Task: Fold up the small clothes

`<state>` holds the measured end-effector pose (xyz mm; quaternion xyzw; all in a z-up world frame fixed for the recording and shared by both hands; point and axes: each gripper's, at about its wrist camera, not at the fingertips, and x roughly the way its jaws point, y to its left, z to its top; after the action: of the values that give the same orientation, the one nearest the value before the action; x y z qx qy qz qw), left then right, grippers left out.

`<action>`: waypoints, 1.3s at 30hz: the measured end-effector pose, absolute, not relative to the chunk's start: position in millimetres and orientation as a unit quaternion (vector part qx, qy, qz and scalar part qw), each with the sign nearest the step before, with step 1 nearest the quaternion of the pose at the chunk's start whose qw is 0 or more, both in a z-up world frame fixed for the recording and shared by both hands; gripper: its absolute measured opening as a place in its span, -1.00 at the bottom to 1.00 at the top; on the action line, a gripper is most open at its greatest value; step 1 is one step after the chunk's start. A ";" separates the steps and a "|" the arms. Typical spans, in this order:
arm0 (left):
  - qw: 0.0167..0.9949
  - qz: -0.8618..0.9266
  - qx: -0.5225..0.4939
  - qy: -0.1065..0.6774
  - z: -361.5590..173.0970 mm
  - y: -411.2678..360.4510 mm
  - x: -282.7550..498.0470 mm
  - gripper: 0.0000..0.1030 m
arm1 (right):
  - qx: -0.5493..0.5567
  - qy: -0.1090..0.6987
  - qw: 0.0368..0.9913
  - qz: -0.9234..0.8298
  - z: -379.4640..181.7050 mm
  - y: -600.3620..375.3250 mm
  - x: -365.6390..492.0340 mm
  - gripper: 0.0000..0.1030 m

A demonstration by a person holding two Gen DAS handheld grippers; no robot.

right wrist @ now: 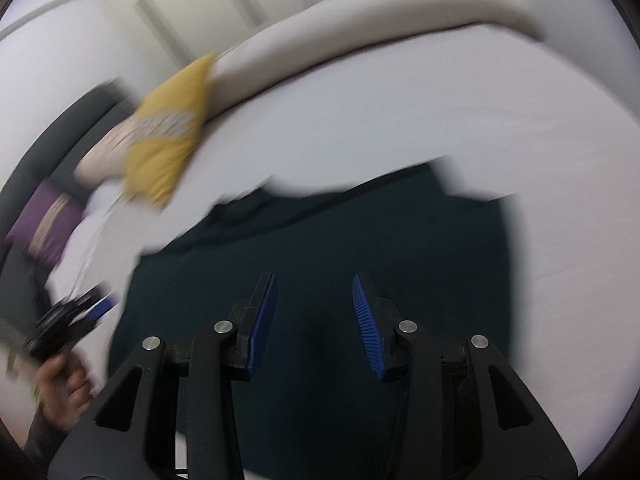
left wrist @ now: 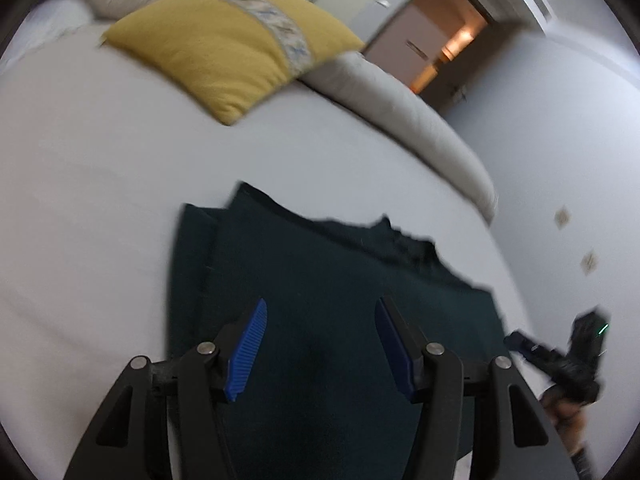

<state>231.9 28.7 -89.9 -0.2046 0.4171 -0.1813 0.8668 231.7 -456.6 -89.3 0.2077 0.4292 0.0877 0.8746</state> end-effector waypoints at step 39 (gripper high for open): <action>0.873 -0.171 -0.149 0.431 -111.7 31.0 203.0 0.14 | 0.195 0.417 0.885 -0.073 -111.0 -521.9 124.6 -0.52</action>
<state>203.0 31.0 -111.7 -0.1495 0.4309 -0.1713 0.8733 124.6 -521.9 -111.0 0.1946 0.4174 -0.0726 0.8847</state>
